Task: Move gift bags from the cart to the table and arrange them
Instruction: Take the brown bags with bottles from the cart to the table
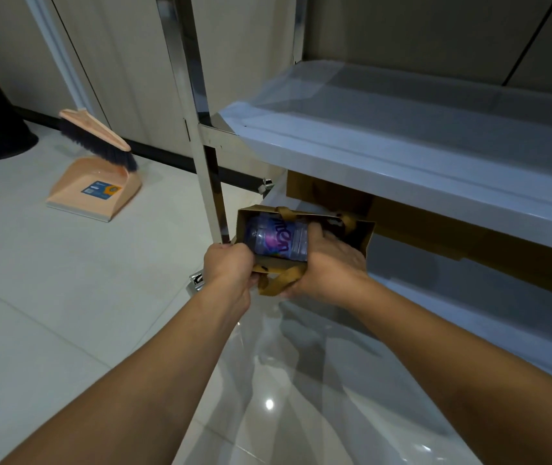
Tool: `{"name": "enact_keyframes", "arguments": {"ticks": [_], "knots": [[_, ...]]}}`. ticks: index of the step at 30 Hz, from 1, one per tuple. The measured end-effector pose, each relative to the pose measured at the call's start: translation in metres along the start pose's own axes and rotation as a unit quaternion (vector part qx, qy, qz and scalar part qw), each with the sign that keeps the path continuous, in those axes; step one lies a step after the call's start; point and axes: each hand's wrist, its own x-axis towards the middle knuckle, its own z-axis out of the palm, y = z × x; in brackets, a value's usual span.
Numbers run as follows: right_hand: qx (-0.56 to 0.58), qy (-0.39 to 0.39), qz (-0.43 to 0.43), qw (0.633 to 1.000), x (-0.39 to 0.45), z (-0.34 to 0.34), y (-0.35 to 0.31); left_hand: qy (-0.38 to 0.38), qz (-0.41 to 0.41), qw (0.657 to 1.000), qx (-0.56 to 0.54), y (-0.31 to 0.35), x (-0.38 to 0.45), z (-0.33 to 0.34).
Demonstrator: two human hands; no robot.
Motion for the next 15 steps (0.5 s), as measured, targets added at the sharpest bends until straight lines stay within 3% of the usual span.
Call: {"name": "enact_keyframes", "arguments": {"ticks": [4,7,9,13,15], "knots": [[0.144,0.118,0.009,0.982,-0.006,0.011,0.002,0.018,-0.005,1.000,-0.013,0.004,-0.001,0.004],[0.133,0.146,-0.004,0.980,-0.012,0.021,0.006,0.030,-0.008,0.999,-0.015,0.004,-0.003,0.005],[0.097,0.127,-0.006,0.987,-0.008,0.016,0.008,0.030,-0.012,0.999,-0.018,0.005,-0.003,0.005],[0.056,-0.020,0.051,0.997,0.007,-0.005,-0.002,0.026,-0.014,0.999,-0.016,0.006,-0.003,0.006],[0.061,-0.029,0.030,0.997,0.004,-0.004,-0.007,0.027,-0.013,0.999,-0.017,0.007,-0.005,0.006]]}}
